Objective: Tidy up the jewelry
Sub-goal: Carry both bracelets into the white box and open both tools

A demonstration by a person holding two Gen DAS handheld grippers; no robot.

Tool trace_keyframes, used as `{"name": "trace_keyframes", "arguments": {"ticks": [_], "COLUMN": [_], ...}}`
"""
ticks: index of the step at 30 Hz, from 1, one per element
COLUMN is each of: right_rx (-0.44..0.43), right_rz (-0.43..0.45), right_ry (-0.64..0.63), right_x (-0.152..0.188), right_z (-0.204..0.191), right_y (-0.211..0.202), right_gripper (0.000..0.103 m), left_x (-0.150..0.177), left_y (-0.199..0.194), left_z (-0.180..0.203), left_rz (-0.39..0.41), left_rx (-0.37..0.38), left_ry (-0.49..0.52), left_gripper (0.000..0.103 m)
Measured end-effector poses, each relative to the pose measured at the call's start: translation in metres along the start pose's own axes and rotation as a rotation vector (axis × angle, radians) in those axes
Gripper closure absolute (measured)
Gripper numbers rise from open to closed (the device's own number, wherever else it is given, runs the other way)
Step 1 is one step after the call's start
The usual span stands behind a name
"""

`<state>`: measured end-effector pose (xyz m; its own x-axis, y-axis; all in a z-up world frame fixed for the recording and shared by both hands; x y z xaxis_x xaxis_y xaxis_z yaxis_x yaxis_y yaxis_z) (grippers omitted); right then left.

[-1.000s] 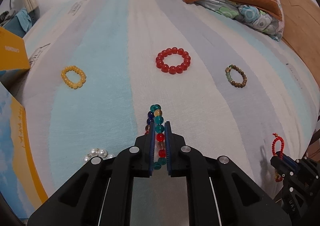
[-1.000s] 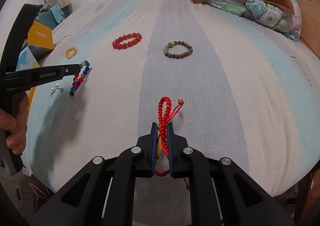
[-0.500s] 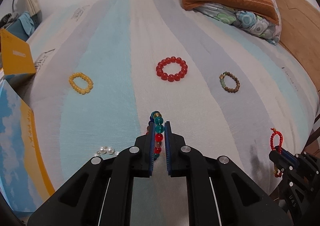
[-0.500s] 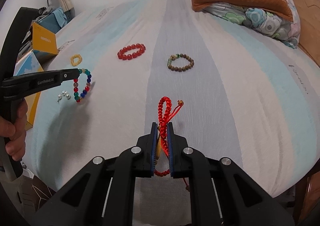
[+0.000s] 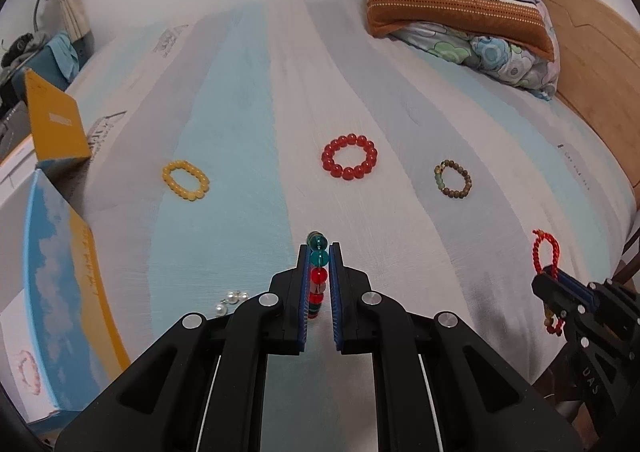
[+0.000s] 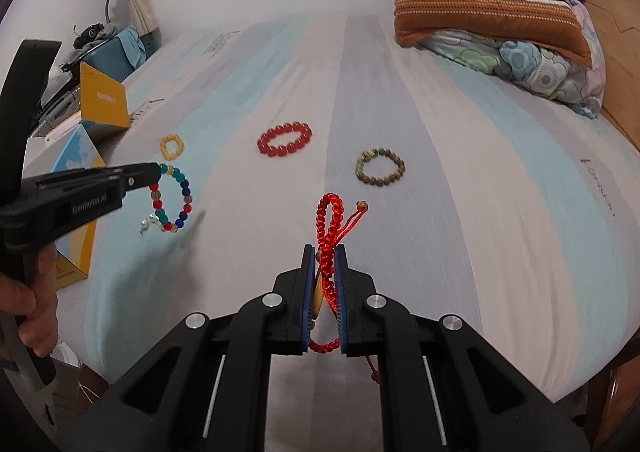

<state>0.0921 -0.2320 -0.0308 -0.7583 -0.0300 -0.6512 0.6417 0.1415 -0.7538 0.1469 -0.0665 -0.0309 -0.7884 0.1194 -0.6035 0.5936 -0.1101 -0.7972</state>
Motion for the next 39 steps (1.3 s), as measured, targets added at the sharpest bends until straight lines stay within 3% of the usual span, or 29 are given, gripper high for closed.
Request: {"name": "trace_keyframes", "arguments": {"ticks": [10,22,39], "right_rx": [-0.025,-0.105,-0.244], "right_rz": [0.029,0.061,0.101], "right_ry": [-0.031,-0.094,-0.261], "right_x": [-0.027,-0.059,-0.077], "right_z": [-0.032,-0.108,-0.279], "right_y": [-0.012,-0.028,-0.045], "right_gripper": [0.094,0.094,0.094], "left_x": [-0.006,-0.005,0.034], "left_y": [-0.035,-0.093,-0.182], "left_z": [-0.017,-0.079,-0.219], "left_rz": [0.043,0.113,0.192], "left_rx": [-0.017,-0.073,-0.215], "left_ry": [-0.014,-0.083,-0.25], "left_gripper": [0.095,0.095,0.095]}}
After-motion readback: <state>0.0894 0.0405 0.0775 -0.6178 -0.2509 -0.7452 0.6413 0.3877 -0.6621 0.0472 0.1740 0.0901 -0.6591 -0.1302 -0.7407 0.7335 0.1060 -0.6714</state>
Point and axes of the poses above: each gripper's, at about its wrist camera, not at the fingertips, and y roughly the way its jaws point, z to its right, x to its underside, the point moved 4 cm from there along y, roughly the way its jaws point, and after that the axes turned 1 degree about -x, right-handed, at the moved point
